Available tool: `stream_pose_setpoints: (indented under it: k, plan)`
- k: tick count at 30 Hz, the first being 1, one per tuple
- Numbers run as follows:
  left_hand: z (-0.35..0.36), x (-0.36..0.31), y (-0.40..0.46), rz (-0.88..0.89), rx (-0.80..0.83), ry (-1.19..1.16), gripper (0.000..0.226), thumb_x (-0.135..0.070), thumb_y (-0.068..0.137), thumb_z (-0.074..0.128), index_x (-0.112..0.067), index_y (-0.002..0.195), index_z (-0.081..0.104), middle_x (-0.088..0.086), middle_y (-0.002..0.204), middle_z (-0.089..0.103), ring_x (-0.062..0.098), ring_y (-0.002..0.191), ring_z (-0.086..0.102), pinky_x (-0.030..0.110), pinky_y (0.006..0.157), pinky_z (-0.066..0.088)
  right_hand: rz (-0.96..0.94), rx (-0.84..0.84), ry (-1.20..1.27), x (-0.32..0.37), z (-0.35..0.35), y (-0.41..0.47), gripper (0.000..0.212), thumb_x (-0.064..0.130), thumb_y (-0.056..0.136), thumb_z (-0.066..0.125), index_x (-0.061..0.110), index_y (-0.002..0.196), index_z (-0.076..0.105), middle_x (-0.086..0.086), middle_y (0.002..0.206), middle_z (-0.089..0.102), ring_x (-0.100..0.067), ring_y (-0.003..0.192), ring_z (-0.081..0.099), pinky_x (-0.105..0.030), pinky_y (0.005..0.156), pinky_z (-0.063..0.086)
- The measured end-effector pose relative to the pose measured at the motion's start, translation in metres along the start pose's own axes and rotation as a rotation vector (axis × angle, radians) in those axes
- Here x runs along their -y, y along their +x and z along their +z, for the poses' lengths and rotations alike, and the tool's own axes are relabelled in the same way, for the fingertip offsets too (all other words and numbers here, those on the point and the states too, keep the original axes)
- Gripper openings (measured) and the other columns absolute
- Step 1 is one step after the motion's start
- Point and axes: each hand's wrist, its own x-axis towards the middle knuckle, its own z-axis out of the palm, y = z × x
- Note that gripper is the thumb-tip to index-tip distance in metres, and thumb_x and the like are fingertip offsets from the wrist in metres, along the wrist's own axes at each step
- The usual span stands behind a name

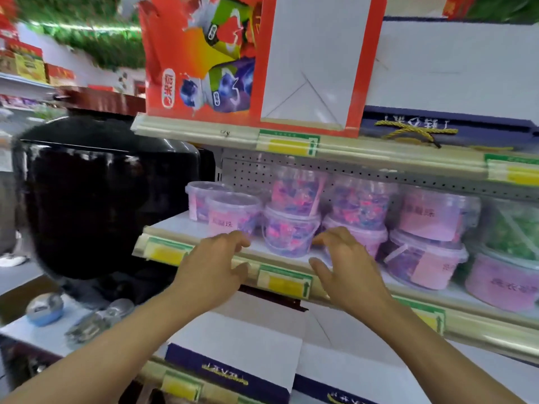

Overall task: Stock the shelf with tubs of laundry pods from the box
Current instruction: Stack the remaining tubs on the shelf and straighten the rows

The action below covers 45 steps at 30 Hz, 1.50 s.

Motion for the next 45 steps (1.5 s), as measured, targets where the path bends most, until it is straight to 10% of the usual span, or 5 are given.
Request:
stream_pose_setpoints:
  k: [21, 31, 39, 45]
  plan:
    - [-0.023, 0.044, 0.043, -0.084, -0.11, 0.074, 0.05, -0.021, 0.084, 0.063, -0.025, 0.13, 0.042, 0.002, 0.122, 0.049, 0.018, 0.108, 0.053, 0.039, 0.084, 0.05, -0.168, -0.104, 0.111, 0.037, 0.032, 0.063, 0.03, 0.015, 0.084, 0.062, 0.012, 0.114, 0.057, -0.005, 0.119, 0.056, -0.023, 0.115, 0.046, -0.033, 0.089, 0.04]
    - [-0.025, 0.119, 0.11, 0.082, -0.169, -0.008, 0.05, -0.011, 0.078, 0.067, -0.019, 0.122, 0.045, 0.003, 0.114, 0.044, 0.024, 0.093, 0.056, 0.045, 0.077, 0.051, -0.104, -0.147, 0.035, 0.075, 0.081, 0.102, 0.049, 0.016, 0.079, 0.07, 0.012, 0.124, 0.054, -0.009, 0.118, 0.058, -0.029, 0.112, 0.05, -0.034, 0.089, 0.043]
    - [-0.024, 0.166, 0.172, 0.245, -0.143, 0.054, 0.049, -0.002, 0.075, 0.062, -0.016, 0.121, 0.054, 0.006, 0.125, 0.051, 0.028, 0.116, 0.045, 0.042, 0.087, 0.048, -0.061, -0.214, -0.02, 0.092, 0.099, 0.111, 0.03, 0.027, 0.071, 0.063, 0.012, 0.098, 0.066, -0.005, 0.102, 0.067, -0.028, 0.091, 0.064, -0.038, 0.074, 0.055]
    - [-0.019, 0.176, 0.19, 0.366, -0.22, -0.002, 0.031, 0.001, 0.068, 0.064, -0.014, 0.095, 0.064, 0.001, 0.105, 0.058, 0.024, 0.104, 0.053, 0.041, 0.071, 0.052, -0.085, -0.211, -0.008, 0.09, 0.093, 0.105, 0.027, 0.003, 0.075, 0.07, 0.012, 0.099, 0.061, -0.005, 0.102, 0.063, -0.027, 0.09, 0.063, -0.039, 0.074, 0.053]
